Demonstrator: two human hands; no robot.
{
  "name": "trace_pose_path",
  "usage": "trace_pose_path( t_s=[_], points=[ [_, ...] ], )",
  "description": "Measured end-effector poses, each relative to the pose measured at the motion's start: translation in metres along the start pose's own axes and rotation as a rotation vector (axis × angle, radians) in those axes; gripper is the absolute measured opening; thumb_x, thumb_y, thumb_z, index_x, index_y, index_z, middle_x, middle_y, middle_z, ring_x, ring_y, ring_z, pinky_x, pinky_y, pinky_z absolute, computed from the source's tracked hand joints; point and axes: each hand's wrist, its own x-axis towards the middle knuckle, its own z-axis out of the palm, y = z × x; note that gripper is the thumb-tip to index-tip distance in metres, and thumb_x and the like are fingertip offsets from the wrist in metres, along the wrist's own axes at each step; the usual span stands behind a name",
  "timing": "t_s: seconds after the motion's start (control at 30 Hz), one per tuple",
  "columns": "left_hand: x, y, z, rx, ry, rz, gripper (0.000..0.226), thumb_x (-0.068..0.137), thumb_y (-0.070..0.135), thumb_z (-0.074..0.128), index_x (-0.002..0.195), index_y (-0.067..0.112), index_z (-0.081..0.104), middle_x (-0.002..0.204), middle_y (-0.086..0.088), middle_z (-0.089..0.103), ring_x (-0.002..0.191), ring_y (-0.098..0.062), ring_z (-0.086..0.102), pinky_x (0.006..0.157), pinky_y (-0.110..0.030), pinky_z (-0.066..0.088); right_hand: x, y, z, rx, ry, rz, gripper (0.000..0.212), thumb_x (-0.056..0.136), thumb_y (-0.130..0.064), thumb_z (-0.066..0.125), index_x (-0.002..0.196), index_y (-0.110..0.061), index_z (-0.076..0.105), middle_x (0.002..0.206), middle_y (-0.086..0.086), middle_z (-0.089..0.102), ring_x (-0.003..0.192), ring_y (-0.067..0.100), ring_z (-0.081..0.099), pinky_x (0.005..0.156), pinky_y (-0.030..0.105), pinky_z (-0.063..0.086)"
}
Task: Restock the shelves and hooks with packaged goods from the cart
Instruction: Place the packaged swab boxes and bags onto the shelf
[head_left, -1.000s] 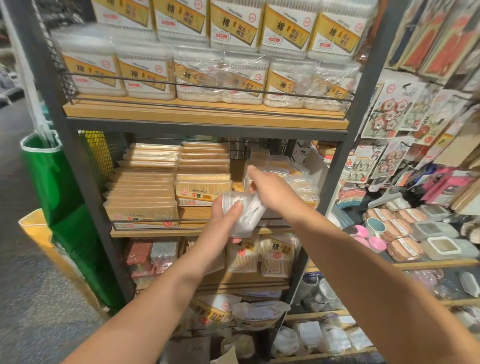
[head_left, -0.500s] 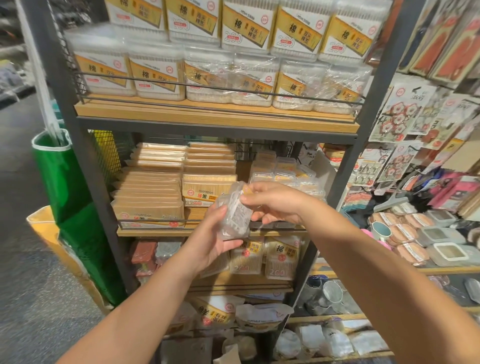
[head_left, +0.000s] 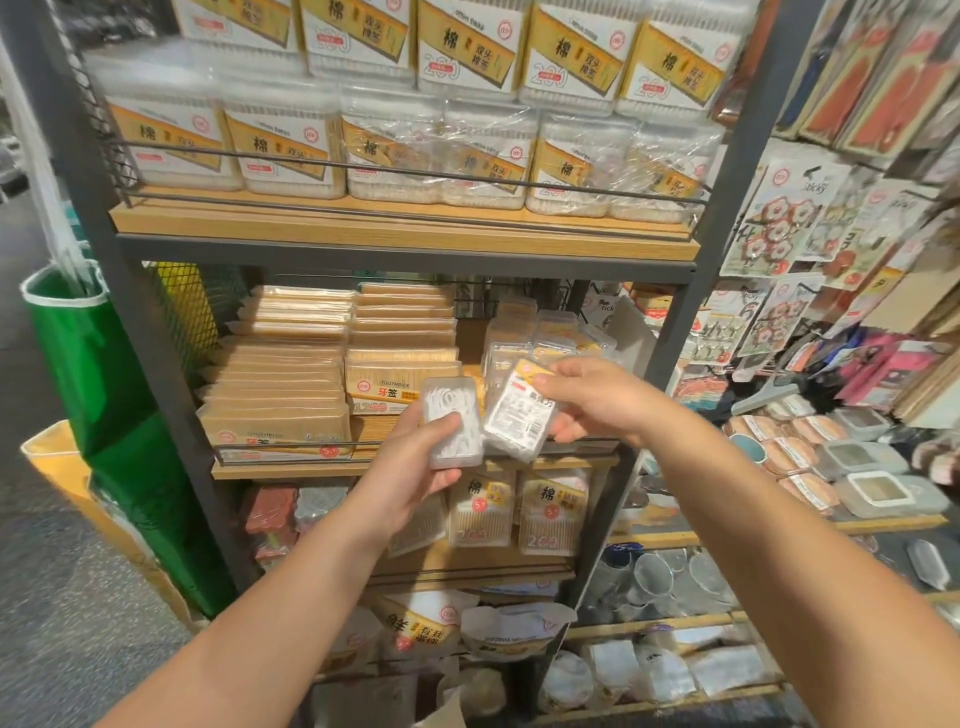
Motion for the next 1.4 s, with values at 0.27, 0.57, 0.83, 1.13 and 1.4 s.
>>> trace_pose_path(
  t_s=[0.27, 0.57, 0.83, 1.13, 1.4],
  points=[
    [0.008, -0.010, 0.009, 0.011, 0.040, -0.022, 0.032, 0.099, 0.018, 0.052, 0.130, 0.025, 0.053, 0.103, 0.002, 0.069, 0.093, -0.017, 0.065, 0.070, -0.027, 0.047, -0.021, 0.029, -0.053, -0.587, 0.146, 0.005, 0.032, 0.084, -0.020, 0.076, 0.111, -0.017, 0.057, 0.103, 0.003, 0.062, 0.092, 0.023, 0.066, 0.079, 0.033, 0.053],
    [0.010, -0.016, 0.017, 0.101, 0.054, 0.013, 0.038, 0.098, 0.012, 0.055, 0.133, 0.027, 0.049, 0.116, -0.002, 0.068, 0.104, -0.023, 0.066, 0.072, -0.030, 0.048, -0.003, 0.029, -0.048, -0.778, 0.184, -0.079, 0.055, 0.088, -0.032, 0.071, 0.138, -0.018, 0.051, 0.141, 0.004, 0.052, 0.122, 0.020, 0.052, 0.089, 0.023, 0.037],
    [0.020, -0.006, 0.025, 0.062, 0.072, -0.003, 0.039, 0.097, 0.010, 0.055, 0.132, 0.026, 0.049, 0.119, -0.002, 0.066, 0.108, -0.022, 0.064, 0.080, -0.035, 0.053, 0.011, 0.022, -0.044, -0.864, 0.202, -0.143, 0.059, 0.091, -0.032, 0.067, 0.144, -0.017, 0.045, 0.144, 0.004, 0.050, 0.124, 0.022, 0.052, 0.089, 0.023, 0.036],
    [0.034, -0.008, 0.036, 0.098, 0.064, -0.006, 0.052, 0.095, 0.013, 0.058, 0.144, 0.019, 0.038, 0.138, -0.006, 0.054, 0.120, -0.026, 0.058, 0.070, -0.029, 0.056, 0.025, 0.024, -0.044, -0.940, 0.179, -0.168, 0.059, 0.092, -0.034, 0.065, 0.144, -0.015, 0.044, 0.144, 0.008, 0.048, 0.124, 0.024, 0.050, 0.098, 0.030, 0.040],
    [0.033, -0.002, 0.043, 0.122, 0.062, 0.038, 0.034, 0.097, 0.008, 0.054, 0.128, 0.021, 0.046, 0.111, 0.000, 0.065, 0.100, -0.021, 0.065, 0.083, -0.037, 0.053, 0.040, 0.037, -0.041, -0.989, 0.207, -0.208, 0.058, 0.086, -0.041, 0.071, 0.137, -0.020, 0.053, 0.134, 0.004, 0.049, 0.127, 0.024, 0.042, 0.105, 0.039, 0.038]
  ],
)
